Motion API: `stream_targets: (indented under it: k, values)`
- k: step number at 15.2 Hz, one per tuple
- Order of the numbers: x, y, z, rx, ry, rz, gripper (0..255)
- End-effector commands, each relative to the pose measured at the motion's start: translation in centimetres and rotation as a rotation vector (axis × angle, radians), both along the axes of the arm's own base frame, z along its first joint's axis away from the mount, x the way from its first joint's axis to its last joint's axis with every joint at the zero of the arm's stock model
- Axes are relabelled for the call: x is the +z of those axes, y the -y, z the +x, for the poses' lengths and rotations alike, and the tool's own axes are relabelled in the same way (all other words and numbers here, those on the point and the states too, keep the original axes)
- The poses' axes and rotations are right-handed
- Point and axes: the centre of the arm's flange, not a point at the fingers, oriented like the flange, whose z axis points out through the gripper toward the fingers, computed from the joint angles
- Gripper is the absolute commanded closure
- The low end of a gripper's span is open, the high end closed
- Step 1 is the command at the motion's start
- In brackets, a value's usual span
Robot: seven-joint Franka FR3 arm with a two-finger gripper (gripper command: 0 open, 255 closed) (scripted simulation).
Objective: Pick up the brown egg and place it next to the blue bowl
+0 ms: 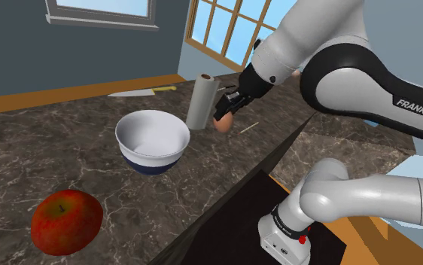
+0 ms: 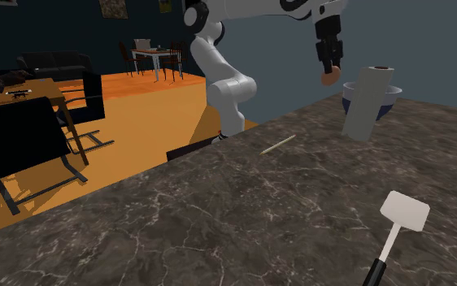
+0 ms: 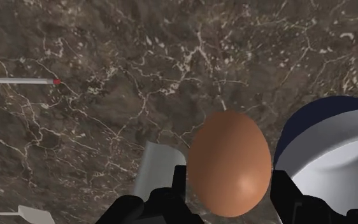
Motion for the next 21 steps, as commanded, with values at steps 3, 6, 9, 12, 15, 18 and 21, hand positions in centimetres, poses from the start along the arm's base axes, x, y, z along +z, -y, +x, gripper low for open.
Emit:
stream_targets:
  k: [3,6,9,12,15,18,21]
  values:
    - [-2.1,0.0,0.0,0.0,0.0,0.0,255]
    - [-3.7,0.0,0.0,0.0,0.0,0.0,255]
    - [-5.3,0.0,0.0,0.0,0.0,0.0,255]
    - [-6.9,0.0,0.0,0.0,0.0,0.0,255]
    - [-8.4,0.0,0.0,0.0,0.0,0.0,255]
    - [-10.0,0.0,0.0,0.0,0.0,0.0,255]
    - [-11.6,0.0,0.0,0.0,0.0,0.0,255]
